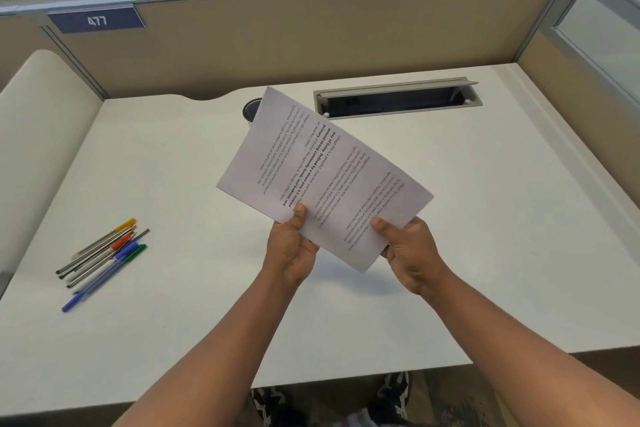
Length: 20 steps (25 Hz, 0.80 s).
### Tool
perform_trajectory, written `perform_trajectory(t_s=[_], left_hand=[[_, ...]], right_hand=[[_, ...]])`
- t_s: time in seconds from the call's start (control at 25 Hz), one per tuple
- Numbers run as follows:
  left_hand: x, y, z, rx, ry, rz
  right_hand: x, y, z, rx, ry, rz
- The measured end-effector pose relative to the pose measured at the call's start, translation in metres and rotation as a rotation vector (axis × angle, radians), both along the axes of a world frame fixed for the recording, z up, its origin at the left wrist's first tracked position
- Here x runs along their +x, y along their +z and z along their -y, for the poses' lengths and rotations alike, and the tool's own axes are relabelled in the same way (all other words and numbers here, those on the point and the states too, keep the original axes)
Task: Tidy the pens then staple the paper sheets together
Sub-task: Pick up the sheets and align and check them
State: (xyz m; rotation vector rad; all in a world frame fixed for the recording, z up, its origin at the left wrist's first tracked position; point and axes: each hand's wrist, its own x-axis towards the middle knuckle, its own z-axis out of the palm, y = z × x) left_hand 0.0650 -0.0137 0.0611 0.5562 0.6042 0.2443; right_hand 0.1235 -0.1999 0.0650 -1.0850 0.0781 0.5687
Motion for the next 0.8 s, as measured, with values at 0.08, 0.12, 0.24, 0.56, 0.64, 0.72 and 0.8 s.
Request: perform_trajectory(t_s=[0.08,0.12,0.24,0.56,0.64,0.72,0.8], left_hand=[[-0.001,-0.003,0.001,0.008,-0.017,-0.038],[-0.002,-0.004,0.001,0.048,-0.031,-0.072],[-0.008,-0.008,-0.010,0.287,-0.025,-0.223],[-0.015,0.018,-0.076,0.864,-0.257,-0.113],[-0.014,0.022,-0.083,0.888,-0.335,-0.073],[-0.017,0.020,-0.081,0.894,-0.339,-0.094],[-0.019,0.016,-0.072,0.896,-0.298,-0.115]], right_hand=[[0.002,0.002,0.002,-0.062,-0.024,0.045],[0.004,0.003,0.004,-0.103,-0.035,0.074],[0.021,0.011,0.017,-0.250,-0.052,0.190],[0.052,0.026,0.059,-0.398,0.201,0.365],[0.050,0.024,0.060,-0.382,0.211,0.366],[0.047,0.021,0.059,-0.384,0.185,0.366],[0.043,0.015,0.057,-0.419,0.122,0.375]])
